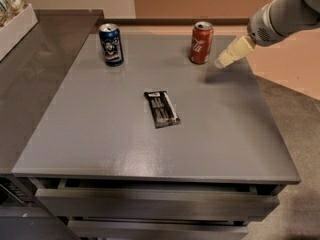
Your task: Move coke can near rxbar chocolate
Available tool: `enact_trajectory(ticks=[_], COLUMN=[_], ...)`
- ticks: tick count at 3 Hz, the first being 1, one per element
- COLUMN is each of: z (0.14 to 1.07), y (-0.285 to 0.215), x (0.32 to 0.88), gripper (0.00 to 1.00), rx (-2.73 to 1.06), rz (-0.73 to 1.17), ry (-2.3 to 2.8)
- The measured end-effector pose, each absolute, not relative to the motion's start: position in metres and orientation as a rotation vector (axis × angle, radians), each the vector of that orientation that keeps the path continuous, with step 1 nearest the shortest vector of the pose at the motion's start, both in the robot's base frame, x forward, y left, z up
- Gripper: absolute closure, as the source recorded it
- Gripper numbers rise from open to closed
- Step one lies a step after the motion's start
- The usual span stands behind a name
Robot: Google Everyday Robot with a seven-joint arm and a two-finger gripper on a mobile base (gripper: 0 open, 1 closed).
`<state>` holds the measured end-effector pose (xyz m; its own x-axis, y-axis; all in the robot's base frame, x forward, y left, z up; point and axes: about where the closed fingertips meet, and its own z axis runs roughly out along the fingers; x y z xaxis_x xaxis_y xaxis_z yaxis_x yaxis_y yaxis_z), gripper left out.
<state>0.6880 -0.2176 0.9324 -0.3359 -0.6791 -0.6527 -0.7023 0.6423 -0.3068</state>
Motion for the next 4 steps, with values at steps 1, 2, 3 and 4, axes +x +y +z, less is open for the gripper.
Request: enact_trajectory(ticks=[1,2,3,4], z=[0.920,0.907,0.901,0.899], y=[-0.218,-0.204,-0.179,-0.158], x=[0.726,0.754,0.770,0.779], gripper=[0.00,0.00,0.00,0.00], rx=[-0.997,-0.970,-0.961,-0.958], rz=[0.086,0.198,0.319,0.405], ry=[2.062,2.036,2.005,1.979])
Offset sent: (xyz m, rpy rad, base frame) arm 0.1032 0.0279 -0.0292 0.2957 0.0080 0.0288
